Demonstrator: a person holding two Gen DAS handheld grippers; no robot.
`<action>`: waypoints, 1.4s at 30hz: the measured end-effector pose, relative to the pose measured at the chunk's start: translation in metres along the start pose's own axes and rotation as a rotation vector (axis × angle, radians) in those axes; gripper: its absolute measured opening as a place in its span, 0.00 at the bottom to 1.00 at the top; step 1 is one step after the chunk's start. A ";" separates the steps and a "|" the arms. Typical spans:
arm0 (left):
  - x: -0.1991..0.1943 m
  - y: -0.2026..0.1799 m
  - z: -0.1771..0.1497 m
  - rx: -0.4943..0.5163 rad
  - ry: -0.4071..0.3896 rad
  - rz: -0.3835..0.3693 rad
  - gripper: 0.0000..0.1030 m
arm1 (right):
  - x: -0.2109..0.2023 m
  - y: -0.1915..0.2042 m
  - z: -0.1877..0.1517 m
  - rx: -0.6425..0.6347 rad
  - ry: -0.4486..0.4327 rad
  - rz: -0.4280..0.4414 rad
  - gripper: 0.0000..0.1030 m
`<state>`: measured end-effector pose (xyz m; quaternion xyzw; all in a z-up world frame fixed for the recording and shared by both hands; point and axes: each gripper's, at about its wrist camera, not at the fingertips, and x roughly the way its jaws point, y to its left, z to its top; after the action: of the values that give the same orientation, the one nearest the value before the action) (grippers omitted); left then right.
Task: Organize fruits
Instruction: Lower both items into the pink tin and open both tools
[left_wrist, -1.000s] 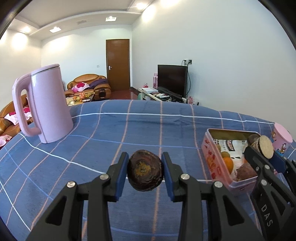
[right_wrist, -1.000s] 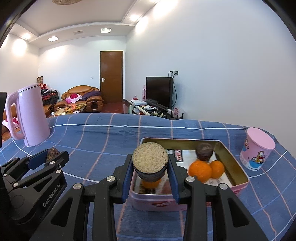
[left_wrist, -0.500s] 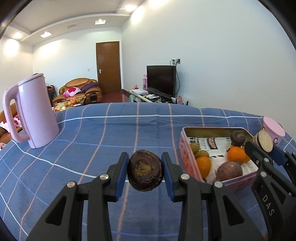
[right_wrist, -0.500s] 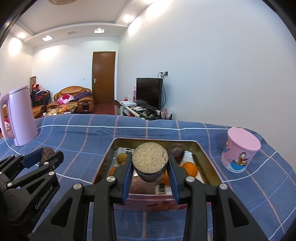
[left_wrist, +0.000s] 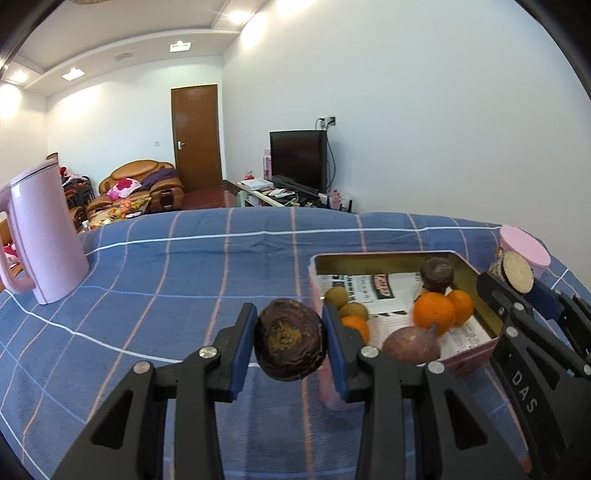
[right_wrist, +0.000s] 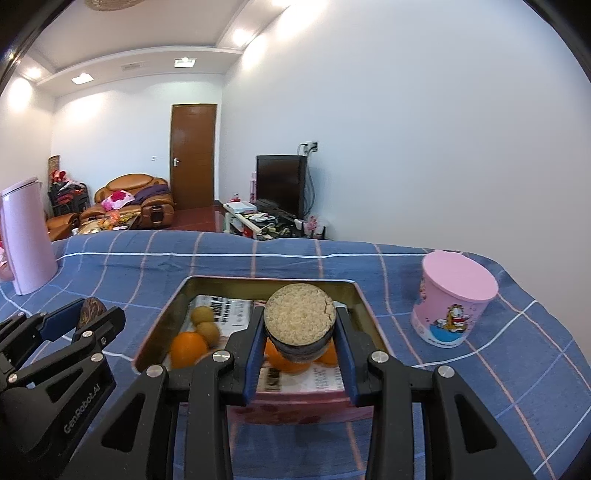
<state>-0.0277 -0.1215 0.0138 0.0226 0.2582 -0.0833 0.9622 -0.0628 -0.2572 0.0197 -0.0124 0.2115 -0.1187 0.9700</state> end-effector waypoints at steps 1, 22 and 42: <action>0.001 -0.003 0.001 0.003 -0.001 -0.003 0.37 | 0.001 -0.003 0.000 0.003 0.000 -0.010 0.37; 0.045 -0.035 0.025 -0.034 0.033 -0.075 0.37 | 0.051 -0.030 0.018 0.042 0.019 -0.091 0.37; 0.084 -0.038 0.029 -0.064 0.177 -0.131 0.38 | 0.100 -0.029 0.024 0.096 0.173 0.171 0.38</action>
<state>0.0514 -0.1741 -0.0031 -0.0177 0.3454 -0.1353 0.9285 0.0286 -0.3095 0.0026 0.0623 0.2890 -0.0463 0.9542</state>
